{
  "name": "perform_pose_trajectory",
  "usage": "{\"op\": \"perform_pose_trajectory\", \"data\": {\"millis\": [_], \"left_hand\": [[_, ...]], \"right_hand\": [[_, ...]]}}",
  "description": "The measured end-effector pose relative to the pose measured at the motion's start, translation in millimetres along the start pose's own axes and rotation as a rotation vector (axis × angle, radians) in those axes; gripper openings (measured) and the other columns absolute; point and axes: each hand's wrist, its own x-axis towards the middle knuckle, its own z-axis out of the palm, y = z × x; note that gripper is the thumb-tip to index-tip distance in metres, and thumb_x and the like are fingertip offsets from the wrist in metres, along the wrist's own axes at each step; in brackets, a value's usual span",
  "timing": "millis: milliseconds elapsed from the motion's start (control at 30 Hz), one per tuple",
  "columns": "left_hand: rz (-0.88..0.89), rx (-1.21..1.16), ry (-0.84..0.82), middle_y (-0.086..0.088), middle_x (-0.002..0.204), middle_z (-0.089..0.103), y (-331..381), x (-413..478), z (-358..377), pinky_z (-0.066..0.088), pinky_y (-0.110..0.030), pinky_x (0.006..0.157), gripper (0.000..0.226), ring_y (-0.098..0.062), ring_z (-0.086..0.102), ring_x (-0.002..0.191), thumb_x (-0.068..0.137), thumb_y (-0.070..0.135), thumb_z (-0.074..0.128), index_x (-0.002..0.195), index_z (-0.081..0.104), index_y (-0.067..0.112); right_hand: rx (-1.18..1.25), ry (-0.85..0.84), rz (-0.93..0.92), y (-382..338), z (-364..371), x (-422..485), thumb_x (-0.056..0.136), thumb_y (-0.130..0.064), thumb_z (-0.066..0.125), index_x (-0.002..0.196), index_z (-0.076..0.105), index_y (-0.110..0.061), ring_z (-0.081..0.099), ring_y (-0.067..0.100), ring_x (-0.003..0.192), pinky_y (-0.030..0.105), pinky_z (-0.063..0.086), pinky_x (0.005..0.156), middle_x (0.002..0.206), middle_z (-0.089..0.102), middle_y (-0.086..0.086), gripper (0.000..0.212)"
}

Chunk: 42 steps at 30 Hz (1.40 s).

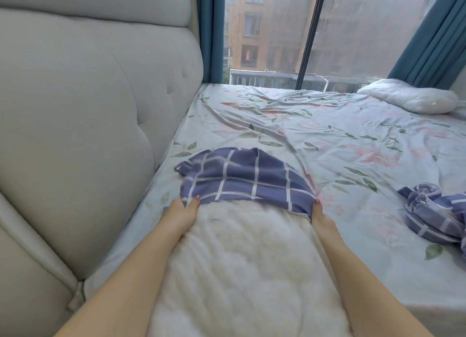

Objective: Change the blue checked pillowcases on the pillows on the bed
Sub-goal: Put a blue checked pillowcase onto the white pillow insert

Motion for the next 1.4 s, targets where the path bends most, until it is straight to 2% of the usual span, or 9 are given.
{"op": "perform_pose_trajectory", "data": {"millis": [233,333,433,567,700,833,1000,1233,1400], "left_hand": [[-0.012,0.001,0.101,-0.025,0.125,0.061,-6,1,-20,0.043,-0.037,0.093,0.057,-0.038,0.056,0.115,0.104,0.048,0.033,0.118,0.064,0.002],[0.037,-0.086,0.185,-0.016,0.103,0.068,-12,-6,-22,0.046,-0.037,0.083,0.043,-0.034,0.059,0.096,0.101,0.045,0.043,0.095,0.066,0.009],[0.085,-0.168,0.264,-0.004,0.089,0.067,-9,-17,-23,0.044,-0.036,0.076,0.028,-0.030,0.060,0.089,0.096,0.043,0.055,0.089,0.060,0.016],[0.056,-0.469,0.225,-0.004,0.081,0.064,-4,-28,-22,0.040,-0.033,0.072,0.026,-0.024,0.055,0.078,0.096,0.032,0.062,0.076,0.058,0.015],[-0.099,-0.830,0.084,-0.008,0.085,0.060,5,-35,-25,0.042,-0.035,0.074,0.019,-0.021,0.053,0.077,0.097,0.025,0.059,0.082,0.058,0.014],[-0.233,-0.880,0.005,-0.004,0.091,0.066,2,-33,-26,0.050,-0.037,0.080,0.022,-0.025,0.062,0.082,0.098,0.036,0.055,0.094,0.064,0.017],[-0.303,-0.851,0.012,-0.003,0.089,0.065,3,-35,-29,0.052,-0.047,0.093,0.027,-0.027,0.062,0.089,0.100,0.041,0.053,0.097,0.067,0.018],[-0.273,-1.091,-0.107,-0.009,0.091,0.071,16,-55,-31,0.054,-0.036,0.072,0.026,-0.024,0.067,0.080,0.104,0.023,0.045,0.105,0.066,0.007],[-0.224,-1.084,-0.158,-0.002,0.071,0.066,20,-62,-32,0.053,-0.029,0.060,0.020,-0.018,0.063,0.060,0.100,0.027,0.055,0.087,0.063,0.014]], "right_hand": [[-0.169,0.103,-0.063,-9,-14,-6,0.100,-0.053,0.032,0.135,0.047,-0.010,0.048,0.035,0.119,0.039,0.037,0.096,0.135,0.048,0.019,0.057],[-0.166,0.244,-0.404,-22,-21,-24,0.098,-0.042,0.048,0.128,0.054,-0.016,0.049,0.032,0.119,0.043,0.039,0.104,0.127,0.049,0.007,0.040],[-0.163,0.123,-0.664,-35,-19,-50,0.093,-0.029,0.064,0.106,0.065,-0.024,0.055,0.017,0.104,0.019,0.045,0.083,0.107,0.060,-0.009,0.014],[-0.281,0.031,-0.742,-28,-4,-58,0.084,-0.025,0.074,0.110,0.070,-0.022,0.054,0.005,0.085,0.027,0.044,0.081,0.093,0.061,-0.016,0.027],[-0.300,0.046,-0.761,-33,4,-47,0.084,-0.023,0.075,0.121,0.067,-0.019,0.056,0.008,0.086,0.023,0.039,0.079,0.091,0.059,-0.012,0.038],[-0.350,-0.020,-0.820,-32,14,-44,0.083,-0.018,0.076,0.085,0.075,-0.021,0.056,0.017,0.089,0.024,0.045,0.080,0.085,0.058,-0.014,0.004],[-0.387,-0.166,-0.902,-36,14,-53,0.086,-0.010,0.072,0.068,0.058,-0.019,0.051,0.009,0.071,0.011,0.036,0.066,0.074,0.054,-0.010,0.025],[-0.098,-0.401,-0.654,-50,-4,-68,0.093,-0.008,0.060,0.065,0.044,-0.008,0.030,0.008,0.052,0.017,0.025,0.050,0.056,0.036,-0.009,0.032],[-0.436,-0.322,-0.542,-46,4,-66,0.098,-0.023,0.047,0.057,0.033,-0.015,0.030,0.012,0.051,0.031,0.024,0.053,0.047,0.033,-0.009,0.044]]}}
